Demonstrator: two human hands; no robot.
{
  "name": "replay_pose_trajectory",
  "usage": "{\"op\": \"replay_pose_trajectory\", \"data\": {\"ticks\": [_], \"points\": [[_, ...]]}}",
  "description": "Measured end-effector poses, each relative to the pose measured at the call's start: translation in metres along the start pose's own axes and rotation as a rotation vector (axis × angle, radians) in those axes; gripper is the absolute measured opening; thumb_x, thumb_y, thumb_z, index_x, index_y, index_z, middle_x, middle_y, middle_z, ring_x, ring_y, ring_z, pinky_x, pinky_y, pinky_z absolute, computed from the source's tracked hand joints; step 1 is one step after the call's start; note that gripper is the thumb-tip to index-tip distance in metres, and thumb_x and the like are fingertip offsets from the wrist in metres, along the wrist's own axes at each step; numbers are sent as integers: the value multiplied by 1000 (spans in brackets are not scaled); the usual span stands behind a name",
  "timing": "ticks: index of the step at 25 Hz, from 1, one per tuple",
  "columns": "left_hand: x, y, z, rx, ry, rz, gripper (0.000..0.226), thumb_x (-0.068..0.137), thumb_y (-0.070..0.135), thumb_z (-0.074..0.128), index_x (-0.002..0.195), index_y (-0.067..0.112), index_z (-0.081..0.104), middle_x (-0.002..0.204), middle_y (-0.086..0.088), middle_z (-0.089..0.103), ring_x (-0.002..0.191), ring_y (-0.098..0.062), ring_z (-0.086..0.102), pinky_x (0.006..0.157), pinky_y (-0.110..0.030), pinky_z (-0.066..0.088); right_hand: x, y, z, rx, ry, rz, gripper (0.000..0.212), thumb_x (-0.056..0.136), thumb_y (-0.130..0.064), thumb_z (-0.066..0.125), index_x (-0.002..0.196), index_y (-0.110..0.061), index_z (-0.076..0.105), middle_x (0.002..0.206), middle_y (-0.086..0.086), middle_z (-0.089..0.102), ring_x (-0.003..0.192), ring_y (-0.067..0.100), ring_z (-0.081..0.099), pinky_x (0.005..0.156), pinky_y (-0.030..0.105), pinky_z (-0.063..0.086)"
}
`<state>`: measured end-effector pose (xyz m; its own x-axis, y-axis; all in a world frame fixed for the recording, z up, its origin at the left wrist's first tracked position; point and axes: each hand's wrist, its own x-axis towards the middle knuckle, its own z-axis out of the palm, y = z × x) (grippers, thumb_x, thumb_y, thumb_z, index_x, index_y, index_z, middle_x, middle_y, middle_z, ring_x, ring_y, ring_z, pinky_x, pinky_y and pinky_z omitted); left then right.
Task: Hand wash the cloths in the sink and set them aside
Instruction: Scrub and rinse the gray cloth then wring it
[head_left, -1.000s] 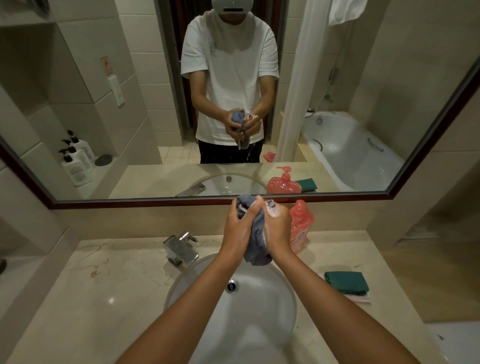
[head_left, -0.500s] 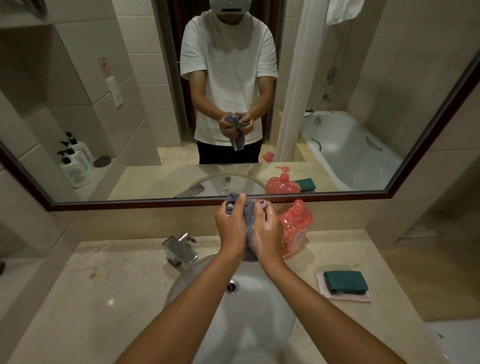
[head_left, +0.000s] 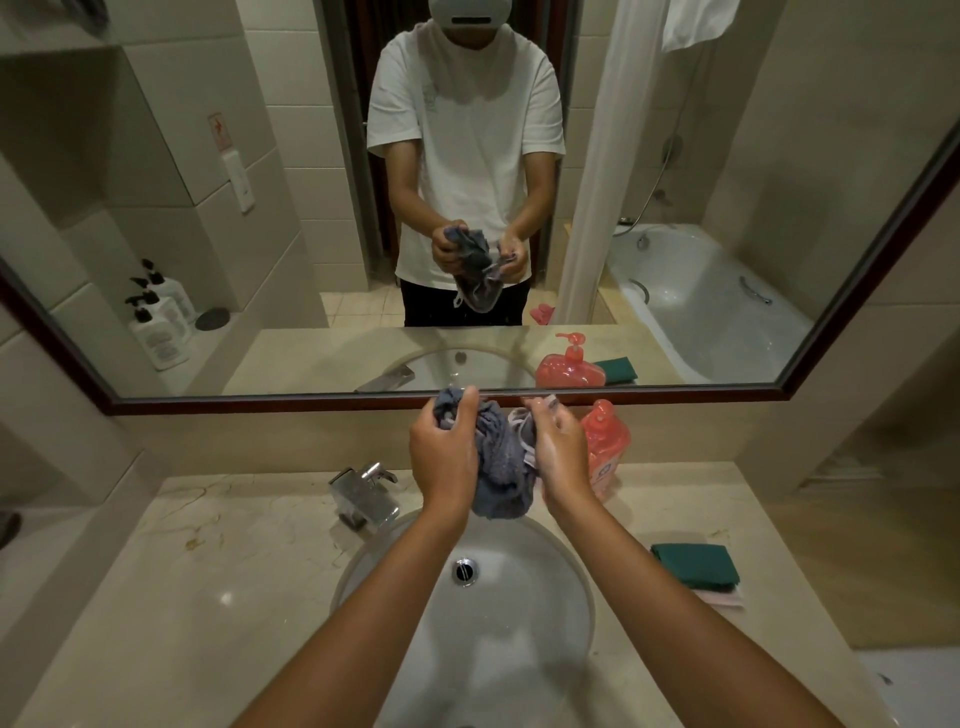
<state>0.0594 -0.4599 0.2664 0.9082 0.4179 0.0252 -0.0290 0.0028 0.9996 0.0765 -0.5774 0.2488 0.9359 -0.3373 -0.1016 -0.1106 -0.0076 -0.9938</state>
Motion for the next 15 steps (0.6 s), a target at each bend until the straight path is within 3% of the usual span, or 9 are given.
{"op": "replay_pose_trajectory", "data": {"ticks": [2,4,7,10,13,15], "points": [[11,1,-8,-6,61,-28,32,85,60,67,84,29,62,85,5,71,83,-13,71,66,-30,56,0,-2,-12,84,46,-57,20,102,-35,55,104,-16,61,101,13,70,95,26,70,81,43,56],[20,1,-13,-35,50,-80,27,91,56,64,89,29,61,93,2,71,88,-15,70,66,-27,53,-8,-7,-15,118,-76,-156,13,98,-42,59,97,-29,61,93,1,71,84,13,70,72,31,54],[18,3,-3,-30,-59,-137,40,99,55,50,97,19,66,93,-3,73,86,-17,71,71,-31,53,-26,-10,6,7,-230,-224,24,92,-56,51,83,-35,59,89,-2,66,86,19,67,76,35,55],[4,3,13,-109,-231,-112,50,103,42,50,89,-2,68,81,-21,71,72,-21,68,67,-33,53,-28,-19,22,-136,-36,-290,30,103,-44,46,76,-31,52,86,-6,58,82,16,60,77,41,51],[-1,5,15,-82,-301,-102,44,104,33,52,75,6,70,64,-7,69,60,-14,66,56,-26,50,-19,-21,20,-187,54,-362,39,106,-29,47,67,-24,48,66,0,55,63,17,53,65,46,47],[1,6,14,-74,-369,-109,42,104,31,51,73,10,71,64,-5,70,61,-16,67,60,-28,51,-12,-20,17,-212,87,-345,43,105,-27,50,63,-21,49,62,3,56,59,20,53,61,42,46]]}}
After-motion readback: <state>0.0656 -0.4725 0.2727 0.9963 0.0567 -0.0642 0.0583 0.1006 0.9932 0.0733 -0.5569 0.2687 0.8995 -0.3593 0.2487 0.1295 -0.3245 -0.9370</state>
